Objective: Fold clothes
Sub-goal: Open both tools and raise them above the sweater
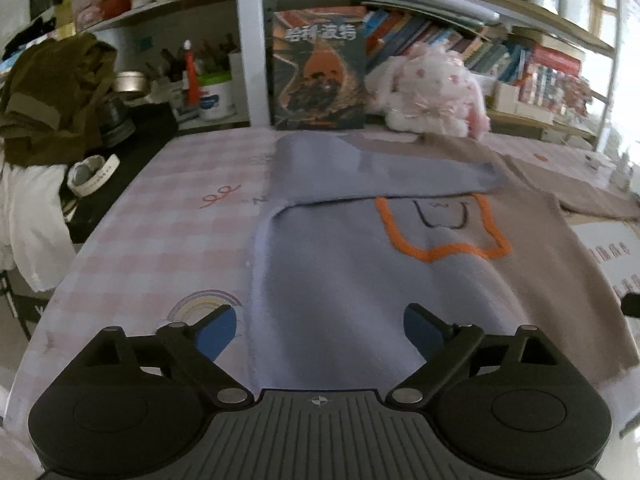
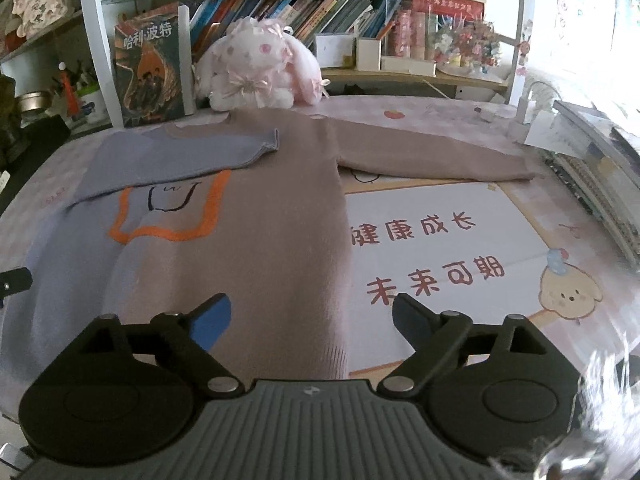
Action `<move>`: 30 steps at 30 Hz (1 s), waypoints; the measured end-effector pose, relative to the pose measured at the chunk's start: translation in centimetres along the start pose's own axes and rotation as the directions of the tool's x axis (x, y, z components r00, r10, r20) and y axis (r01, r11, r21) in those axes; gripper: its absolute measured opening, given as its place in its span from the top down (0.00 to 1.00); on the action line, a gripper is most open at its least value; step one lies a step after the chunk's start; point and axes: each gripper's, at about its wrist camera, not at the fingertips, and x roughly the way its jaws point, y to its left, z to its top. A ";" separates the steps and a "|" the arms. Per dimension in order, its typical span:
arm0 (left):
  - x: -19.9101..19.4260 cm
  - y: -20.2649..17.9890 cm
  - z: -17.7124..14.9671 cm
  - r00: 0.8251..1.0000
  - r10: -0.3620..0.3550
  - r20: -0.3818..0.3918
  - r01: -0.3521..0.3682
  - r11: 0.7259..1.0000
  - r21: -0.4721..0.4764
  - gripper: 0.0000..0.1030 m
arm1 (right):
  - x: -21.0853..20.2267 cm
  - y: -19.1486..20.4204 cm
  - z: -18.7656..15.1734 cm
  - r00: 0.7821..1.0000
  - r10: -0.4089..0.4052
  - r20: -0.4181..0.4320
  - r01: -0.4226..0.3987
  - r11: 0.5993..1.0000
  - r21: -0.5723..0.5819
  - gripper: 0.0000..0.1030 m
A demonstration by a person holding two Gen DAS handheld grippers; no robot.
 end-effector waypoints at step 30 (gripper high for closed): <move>2.0 -7.1 0.5 0.999 0.004 -0.052 -0.002 0.999 0.046 0.09 | 0.4 -4.4 -0.8 0.999 -0.035 -0.027 0.035 0.999 0.008 0.13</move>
